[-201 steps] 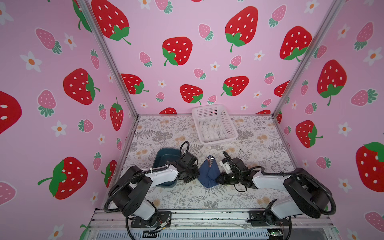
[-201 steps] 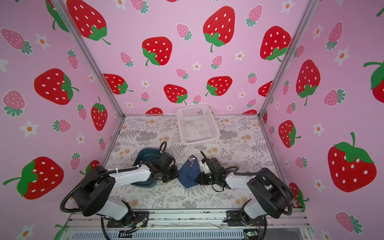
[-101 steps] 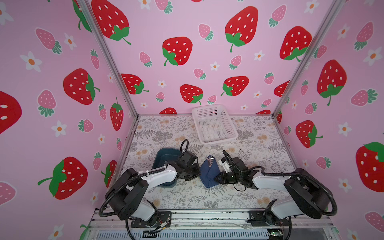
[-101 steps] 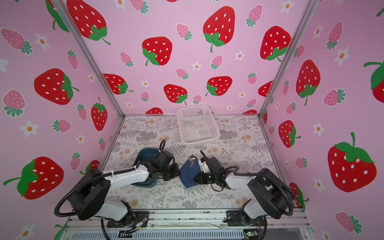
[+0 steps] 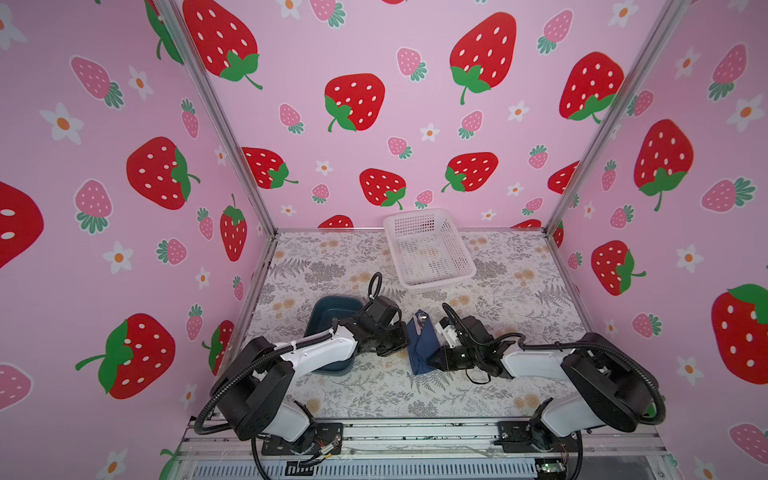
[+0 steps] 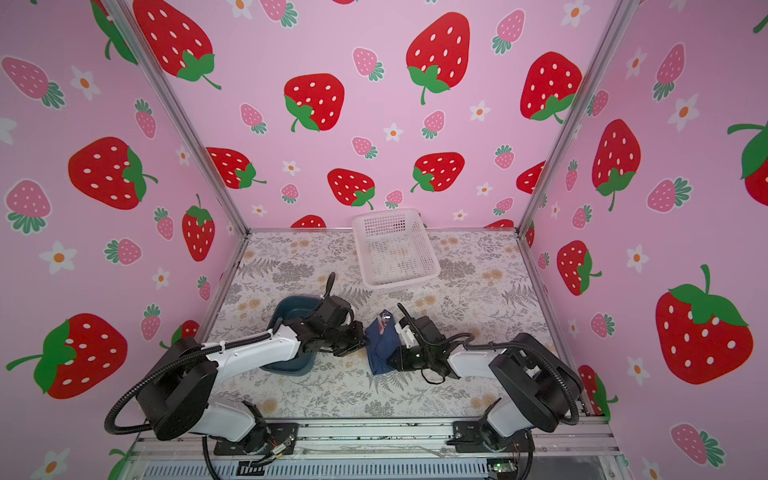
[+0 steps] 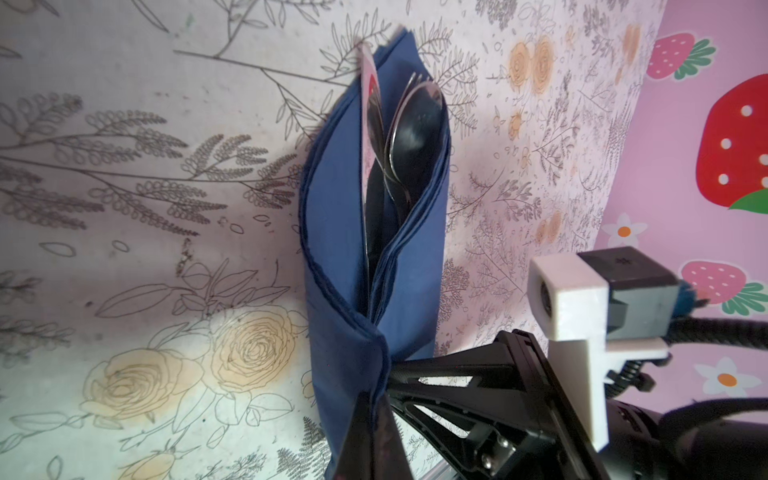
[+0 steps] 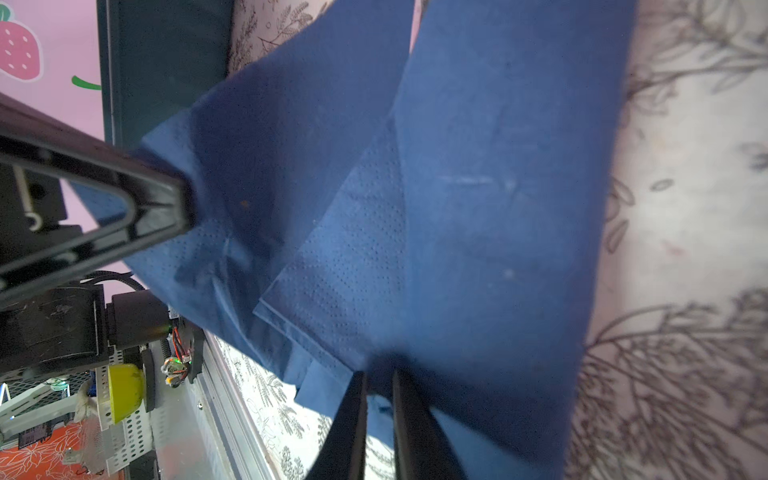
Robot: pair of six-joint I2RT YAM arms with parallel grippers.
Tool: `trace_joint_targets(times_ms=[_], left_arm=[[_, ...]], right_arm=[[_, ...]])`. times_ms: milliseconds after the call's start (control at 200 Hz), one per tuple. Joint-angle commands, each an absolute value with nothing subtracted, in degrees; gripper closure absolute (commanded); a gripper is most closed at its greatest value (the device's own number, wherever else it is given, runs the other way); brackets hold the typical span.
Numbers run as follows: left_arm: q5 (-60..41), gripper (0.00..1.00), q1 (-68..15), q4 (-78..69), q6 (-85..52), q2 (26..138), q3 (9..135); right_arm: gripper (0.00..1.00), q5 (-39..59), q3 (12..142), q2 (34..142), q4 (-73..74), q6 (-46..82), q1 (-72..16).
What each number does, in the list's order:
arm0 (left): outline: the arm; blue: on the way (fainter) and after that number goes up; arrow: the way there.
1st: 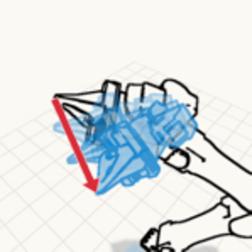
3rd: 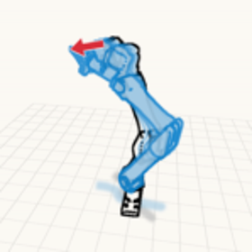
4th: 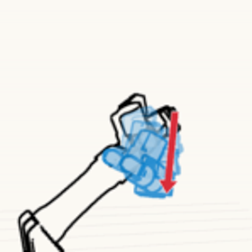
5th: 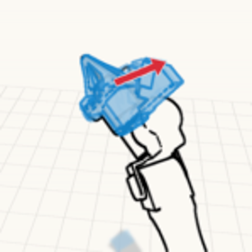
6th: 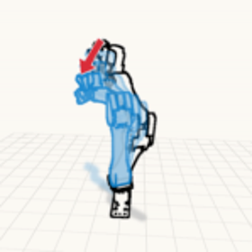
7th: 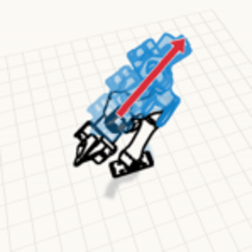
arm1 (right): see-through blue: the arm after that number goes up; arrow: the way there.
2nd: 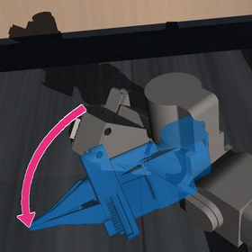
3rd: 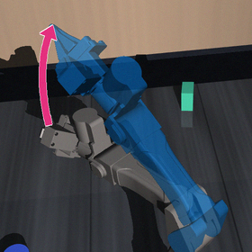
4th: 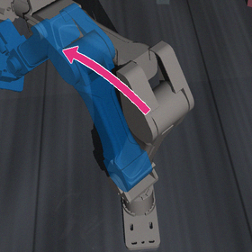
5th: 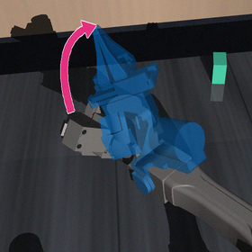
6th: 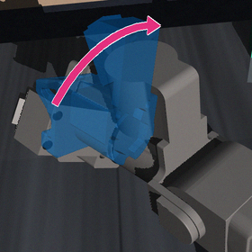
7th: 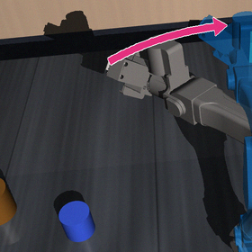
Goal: Place the utensils on the paper napkin and roll it up
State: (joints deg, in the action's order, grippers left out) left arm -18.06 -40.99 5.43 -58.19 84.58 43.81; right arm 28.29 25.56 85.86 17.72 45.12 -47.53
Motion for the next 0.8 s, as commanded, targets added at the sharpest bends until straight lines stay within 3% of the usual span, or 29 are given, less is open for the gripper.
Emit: trace_joint_targets(times_ms=[0,790], left_arm=[[-19.3,1.0,-41.4,5.6,-57.2,85.0,47.2],[-22.7,1.0,-43.1,4.7,-60.4,92.2,55.0]], right_arm=[[0.83,27.3,25.8,86.7,17.4,44.8,-47.9],[0.83,25.9,25.5,86.9,17.0,45.1,-48.0]])
